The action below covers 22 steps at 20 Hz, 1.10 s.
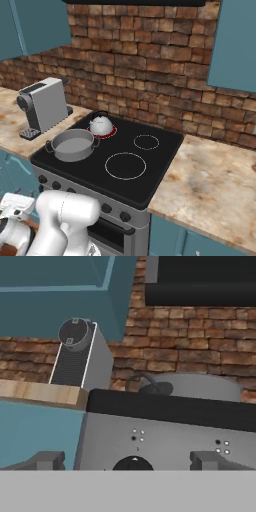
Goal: Pick the kettle from the cabinet and place it on a stove burner. Then pick the pot from the counter and place it on another stove burner. Finally, turn both burners on.
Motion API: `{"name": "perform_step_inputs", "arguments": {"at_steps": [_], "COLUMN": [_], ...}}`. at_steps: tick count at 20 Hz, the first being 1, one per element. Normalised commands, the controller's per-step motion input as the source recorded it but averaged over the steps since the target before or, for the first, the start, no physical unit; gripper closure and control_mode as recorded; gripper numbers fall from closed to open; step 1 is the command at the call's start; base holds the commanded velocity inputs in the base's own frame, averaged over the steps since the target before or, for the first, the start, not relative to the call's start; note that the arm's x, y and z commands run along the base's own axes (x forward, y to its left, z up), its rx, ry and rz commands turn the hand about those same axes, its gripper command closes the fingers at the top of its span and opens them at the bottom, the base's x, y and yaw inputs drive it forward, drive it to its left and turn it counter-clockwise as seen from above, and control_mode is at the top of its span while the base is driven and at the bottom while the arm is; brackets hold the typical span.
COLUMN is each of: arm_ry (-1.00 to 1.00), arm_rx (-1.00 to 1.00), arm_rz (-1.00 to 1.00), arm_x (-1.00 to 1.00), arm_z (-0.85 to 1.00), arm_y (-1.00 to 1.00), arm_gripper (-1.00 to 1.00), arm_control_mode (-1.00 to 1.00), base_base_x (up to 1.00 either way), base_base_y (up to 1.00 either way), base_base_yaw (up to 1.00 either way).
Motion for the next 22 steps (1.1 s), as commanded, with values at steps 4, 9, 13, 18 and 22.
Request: {"name": "perform_step_inputs", "arguments": {"at_steps": [4, 9, 13, 18, 22], "arm_ry": [0.09, 0.05, 0.01, 0.0, 0.0], "arm_rx": [0.22, 0.01, 0.04, 0.04, 0.03], "arm_rz": [0.0, 0.0, 0.0, -0.01, -0.01], "arm_x": [0.48, 0.34, 0.26, 0.05, 0.0], "arm_z": [0.02, -0.01, -0.06, -0.09, -0.12], "arm_y": [-0.2, 0.0, -0.04, 0.0, 0.0], "arm_gripper": [-1.0, -1.0, -1.0, -1.0, -1.0], "arm_control_mode": [-1.0, -1.0, -1.0, -1.0, -1.0], "base_base_x": [0.0, 0.0, 0.0, 0.0, 0.0], "base_base_y": [0.0, 0.0, 0.0, 0.0, 0.0], "base_base_yaw": [0.0, 0.0, 0.0, 0.0, 0.0]}}
